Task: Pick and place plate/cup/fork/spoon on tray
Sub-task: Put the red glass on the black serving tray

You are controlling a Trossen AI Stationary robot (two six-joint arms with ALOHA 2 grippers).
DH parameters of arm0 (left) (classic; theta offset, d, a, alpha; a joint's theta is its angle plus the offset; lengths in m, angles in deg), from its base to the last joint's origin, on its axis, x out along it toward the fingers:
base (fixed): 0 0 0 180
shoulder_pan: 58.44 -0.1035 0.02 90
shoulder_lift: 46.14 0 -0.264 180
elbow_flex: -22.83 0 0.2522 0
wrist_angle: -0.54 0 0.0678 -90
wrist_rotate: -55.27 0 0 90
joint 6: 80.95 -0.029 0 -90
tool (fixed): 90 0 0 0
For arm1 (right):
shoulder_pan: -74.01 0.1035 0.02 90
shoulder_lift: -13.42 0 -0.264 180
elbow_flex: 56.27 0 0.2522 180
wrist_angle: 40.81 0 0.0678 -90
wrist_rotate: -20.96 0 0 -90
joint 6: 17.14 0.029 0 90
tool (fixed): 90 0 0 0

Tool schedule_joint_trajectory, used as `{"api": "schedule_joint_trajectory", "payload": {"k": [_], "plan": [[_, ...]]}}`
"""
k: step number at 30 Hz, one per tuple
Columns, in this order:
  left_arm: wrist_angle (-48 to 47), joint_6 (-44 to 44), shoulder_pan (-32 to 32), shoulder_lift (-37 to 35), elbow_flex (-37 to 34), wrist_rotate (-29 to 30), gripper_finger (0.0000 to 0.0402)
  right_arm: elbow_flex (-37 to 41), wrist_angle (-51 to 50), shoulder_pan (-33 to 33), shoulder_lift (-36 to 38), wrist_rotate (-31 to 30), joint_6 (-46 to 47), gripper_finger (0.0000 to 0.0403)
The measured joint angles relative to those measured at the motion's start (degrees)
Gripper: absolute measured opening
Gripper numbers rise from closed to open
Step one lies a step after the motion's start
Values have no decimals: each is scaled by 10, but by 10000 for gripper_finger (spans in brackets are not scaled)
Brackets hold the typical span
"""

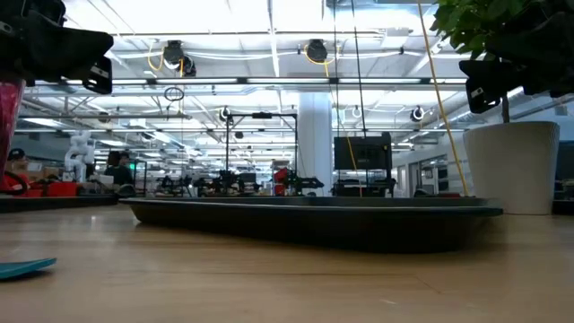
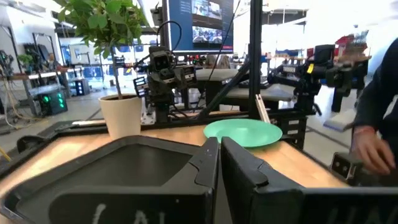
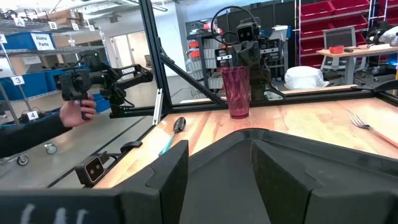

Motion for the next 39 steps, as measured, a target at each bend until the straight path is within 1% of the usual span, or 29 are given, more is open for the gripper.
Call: {"api": "schedule_joint_trajectory", "payload": {"k": [3,8,10,12,14,17,19,23,26,28,31,33,35,37,39], "plan": [[37,19,0,0,0,0,21,0,0,0,0,0,0,169],[183,49,0,0,0,0,21,0,0,0,0,0,0,169],[219,47,0,0,0,0,21,0,0,0,0,0,0,169],[234,31,0,0,0,4,21,0,0,0,0,0,0,169],[234,12,0,0,0,38,21,0,0,0,0,0,0,169],[233,15,0,0,0,135,21,0,0,0,0,0,0,169],[235,26,0,0,0,181,21,0,0,0,0,0,0,169],[266,16,-1,0,0,242,21,0,0,0,0,0,0,169],[270,-5,-2,0,0,250,21,0,0,0,0,0,0,169],[254,-15,-2,0,0,249,21,0,0,0,0,0,0,169],[210,-11,0,1,0,231,21,0,0,0,0,0,0,169],[218,4,0,4,1,234,21,0,0,0,0,0,0,169],[195,31,0,5,20,244,21,0,2,0,0,0,0,169],[104,29,2,12,72,245,21,0,3,0,0,0,0,169],[-28,24,2,36,133,270,21,0,4,0,0,0,0,169]]}}
